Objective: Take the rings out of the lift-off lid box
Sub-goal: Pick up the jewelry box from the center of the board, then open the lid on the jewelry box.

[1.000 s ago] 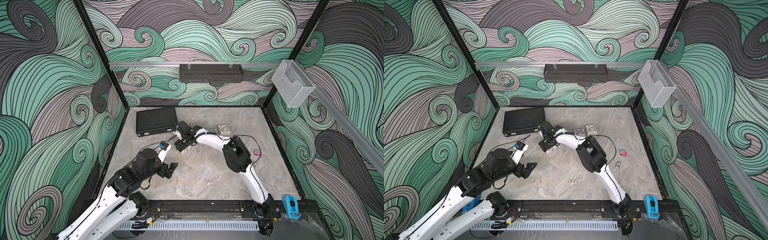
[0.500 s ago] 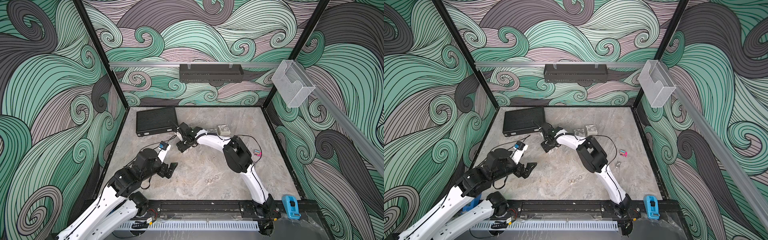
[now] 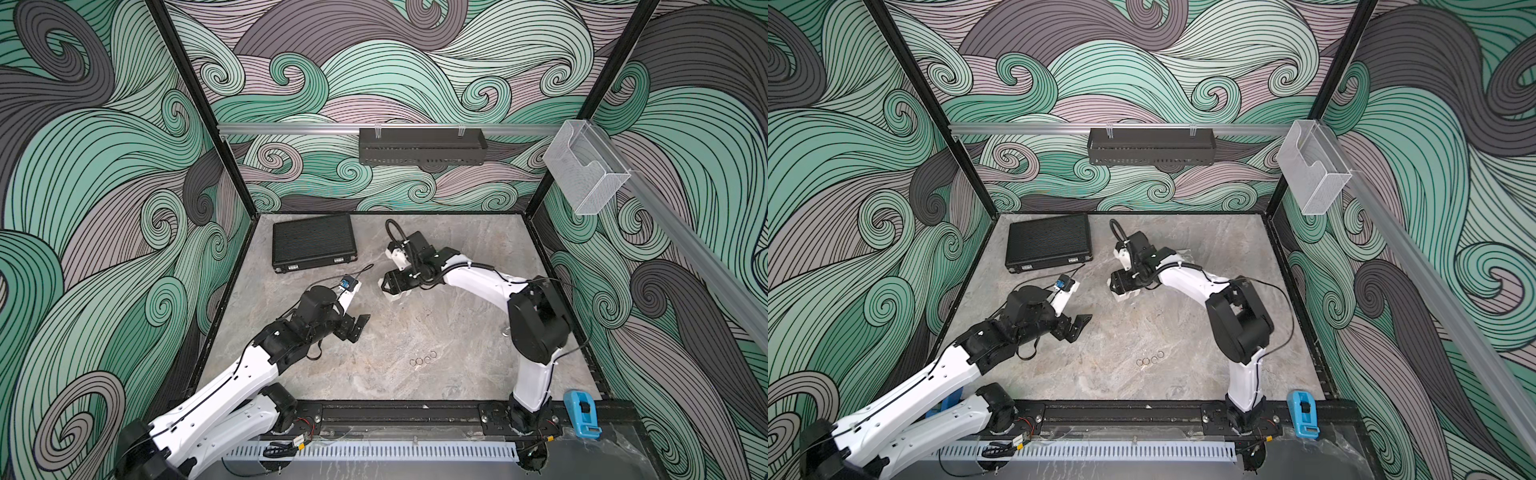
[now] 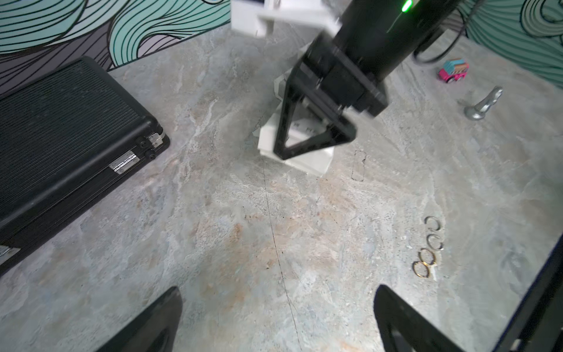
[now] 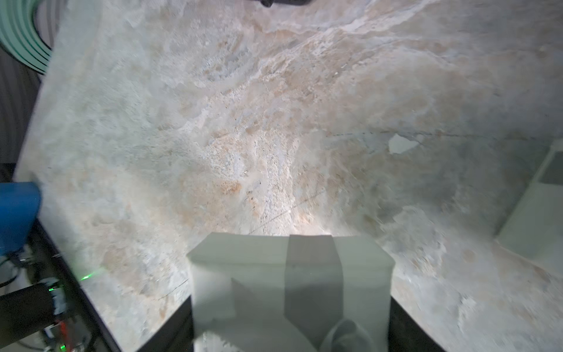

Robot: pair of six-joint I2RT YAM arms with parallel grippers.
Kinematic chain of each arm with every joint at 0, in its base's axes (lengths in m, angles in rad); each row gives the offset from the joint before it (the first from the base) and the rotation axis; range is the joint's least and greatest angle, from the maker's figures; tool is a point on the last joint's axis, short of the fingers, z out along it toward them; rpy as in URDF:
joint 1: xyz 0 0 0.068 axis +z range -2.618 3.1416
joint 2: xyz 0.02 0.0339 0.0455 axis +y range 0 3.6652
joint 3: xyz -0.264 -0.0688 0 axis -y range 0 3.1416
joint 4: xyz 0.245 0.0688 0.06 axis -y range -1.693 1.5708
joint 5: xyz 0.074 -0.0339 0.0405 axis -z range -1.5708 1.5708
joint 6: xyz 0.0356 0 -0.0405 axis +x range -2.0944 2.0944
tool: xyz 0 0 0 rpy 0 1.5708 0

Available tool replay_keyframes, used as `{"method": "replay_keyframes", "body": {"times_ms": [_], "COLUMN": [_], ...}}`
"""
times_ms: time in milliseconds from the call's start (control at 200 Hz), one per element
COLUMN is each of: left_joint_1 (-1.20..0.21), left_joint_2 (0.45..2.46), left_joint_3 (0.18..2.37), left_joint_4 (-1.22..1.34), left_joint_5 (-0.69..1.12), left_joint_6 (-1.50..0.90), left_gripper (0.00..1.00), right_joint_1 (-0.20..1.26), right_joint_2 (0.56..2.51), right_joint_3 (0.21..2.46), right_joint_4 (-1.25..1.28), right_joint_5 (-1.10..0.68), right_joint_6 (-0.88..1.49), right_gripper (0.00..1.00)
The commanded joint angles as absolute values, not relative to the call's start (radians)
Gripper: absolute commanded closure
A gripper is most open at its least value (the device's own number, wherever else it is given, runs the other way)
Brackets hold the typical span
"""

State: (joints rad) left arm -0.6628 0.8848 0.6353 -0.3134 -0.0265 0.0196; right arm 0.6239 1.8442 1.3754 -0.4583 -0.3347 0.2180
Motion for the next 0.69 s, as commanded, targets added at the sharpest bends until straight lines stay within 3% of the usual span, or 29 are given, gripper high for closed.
{"method": "replay_keyframes", "body": {"times_ms": [0, 275, 681], "left_joint_1": [-0.67, -0.67, -0.676], "left_joint_2": [0.944, 1.165, 1.226], "left_joint_3": [0.618, 0.613, 0.577], "left_joint_4": [-0.11, 0.125, 0.394], "left_joint_5": [0.01, 0.33, 0.414], "left_joint_6": [0.139, 0.272, 0.207], "left_gripper": [0.01, 0.01, 0.01], "right_joint_1": [0.575, 0.457, 0.433], "right_joint_2": [1.756, 1.594, 1.518], "right_joint_3": [1.286, 1.097, 0.939], "right_joint_4": [-0.424, -0.303, -0.015], "right_joint_5": [-0.491, -0.734, -0.925], "right_joint_6": [0.278, 0.401, 0.642], "right_gripper": [0.31, 0.31, 0.31]}}
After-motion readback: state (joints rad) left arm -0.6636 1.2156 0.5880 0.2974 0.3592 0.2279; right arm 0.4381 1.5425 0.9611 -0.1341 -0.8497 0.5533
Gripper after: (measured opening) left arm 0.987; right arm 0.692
